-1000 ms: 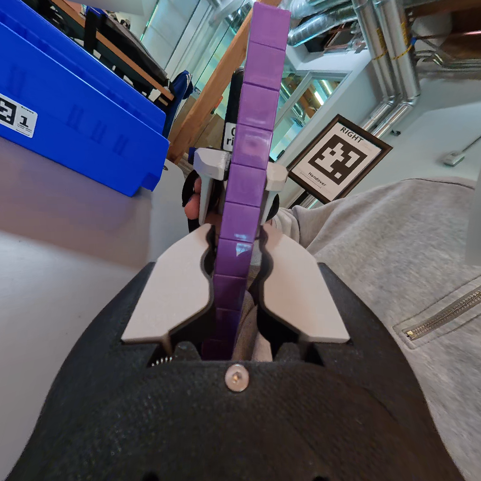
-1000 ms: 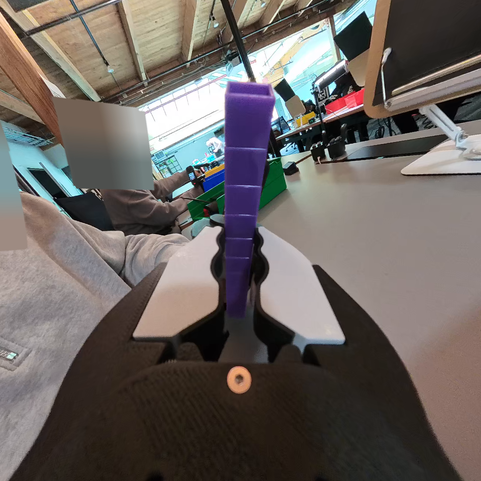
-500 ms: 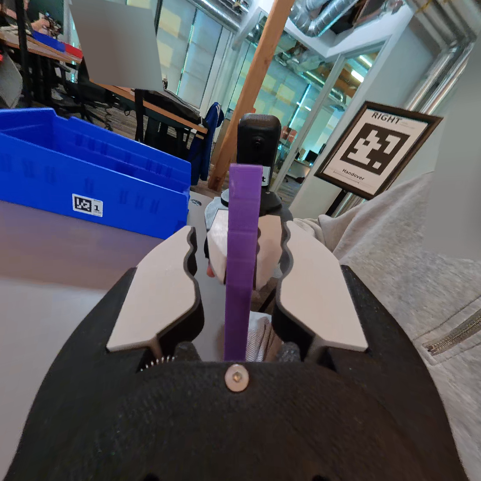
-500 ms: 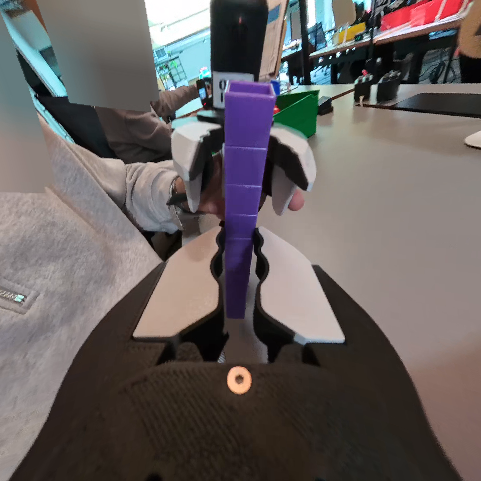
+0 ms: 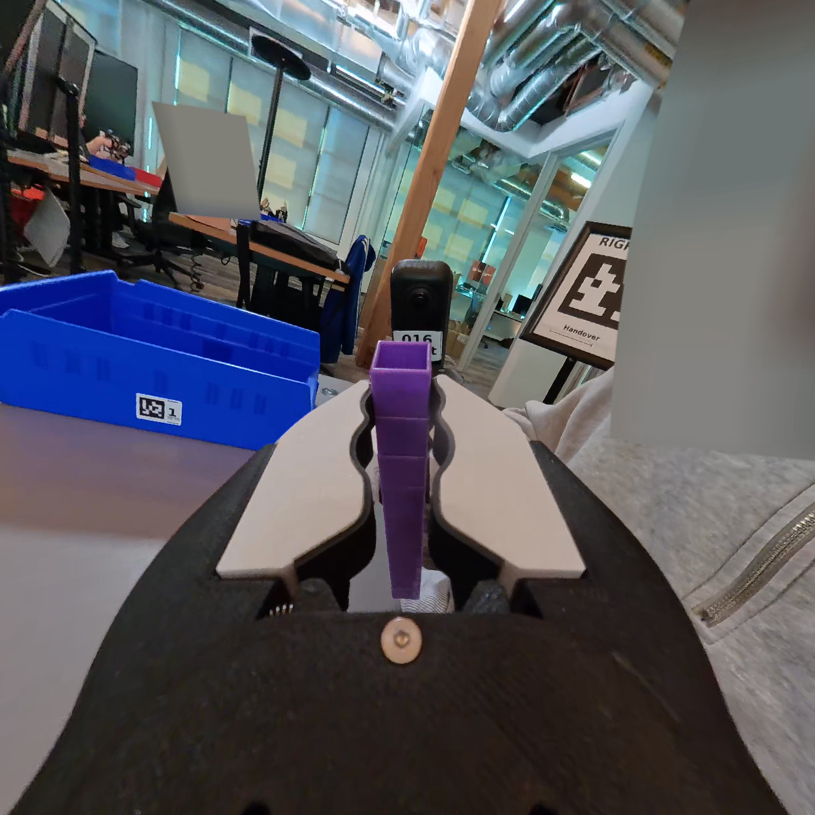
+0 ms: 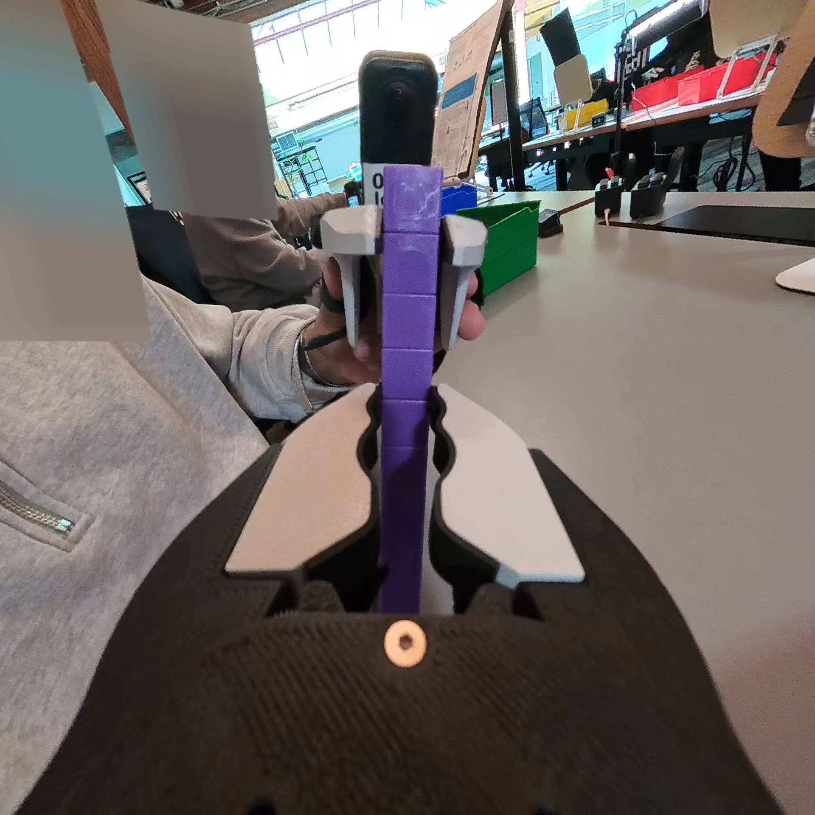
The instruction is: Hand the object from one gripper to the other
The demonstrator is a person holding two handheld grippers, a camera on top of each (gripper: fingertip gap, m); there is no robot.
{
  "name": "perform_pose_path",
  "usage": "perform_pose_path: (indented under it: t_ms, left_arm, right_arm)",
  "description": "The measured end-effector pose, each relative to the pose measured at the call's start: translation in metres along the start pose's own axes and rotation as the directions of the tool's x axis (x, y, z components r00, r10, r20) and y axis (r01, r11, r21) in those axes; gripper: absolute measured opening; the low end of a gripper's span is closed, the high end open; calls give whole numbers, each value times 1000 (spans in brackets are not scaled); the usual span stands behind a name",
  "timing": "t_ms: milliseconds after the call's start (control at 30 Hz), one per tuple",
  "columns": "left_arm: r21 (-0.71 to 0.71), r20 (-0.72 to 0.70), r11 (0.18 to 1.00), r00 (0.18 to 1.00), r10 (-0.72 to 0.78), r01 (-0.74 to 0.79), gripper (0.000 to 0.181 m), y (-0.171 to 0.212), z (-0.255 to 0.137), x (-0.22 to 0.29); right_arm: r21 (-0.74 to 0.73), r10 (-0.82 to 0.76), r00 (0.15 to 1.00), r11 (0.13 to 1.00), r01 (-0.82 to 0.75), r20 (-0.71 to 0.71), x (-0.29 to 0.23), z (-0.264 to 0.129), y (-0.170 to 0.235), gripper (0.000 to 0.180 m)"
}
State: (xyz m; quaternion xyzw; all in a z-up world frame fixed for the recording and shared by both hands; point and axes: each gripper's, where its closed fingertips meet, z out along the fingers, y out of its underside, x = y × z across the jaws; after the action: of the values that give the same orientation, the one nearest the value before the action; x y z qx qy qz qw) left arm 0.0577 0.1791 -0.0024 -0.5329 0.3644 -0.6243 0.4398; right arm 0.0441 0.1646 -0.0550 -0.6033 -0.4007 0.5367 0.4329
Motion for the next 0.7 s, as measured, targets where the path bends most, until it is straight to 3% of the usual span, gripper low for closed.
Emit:
perform_pose_path:
  t_ms: [67,167,267,367,500,700]
  left_arm:
    - [-5,2,1000,1000,-10,10,23,3,1,-2]
    - [-27,-3,999,1000,-16,16,44,9,6,-1]
    - [-64,20,998,1000,11,-9,22,15,6,-4]
    - [-67,31,998,999,20,-18,22,14,4,-5]
    - [-36,90,998,995,53,-50,22,4,-3,-12]
    - [0,138,999,989,47,-48,22,-11,-16,-22]
  right_arm:
    - [-2,0,1000,1000,0,-4,1,1,2,21]
    - [15,14,1000,1000,-14,4,1,0,0,21]
    - [21,18,1000,1000,-18,3,3,-1,-1,21]
    - [56,10,1000,998,-10,-3,5,-1,-3,21]
    - [99,12,999,995,-8,-39,17,-4,-4,53]
    - [-87,-29,998,996,25,-53,29,2,30,52]
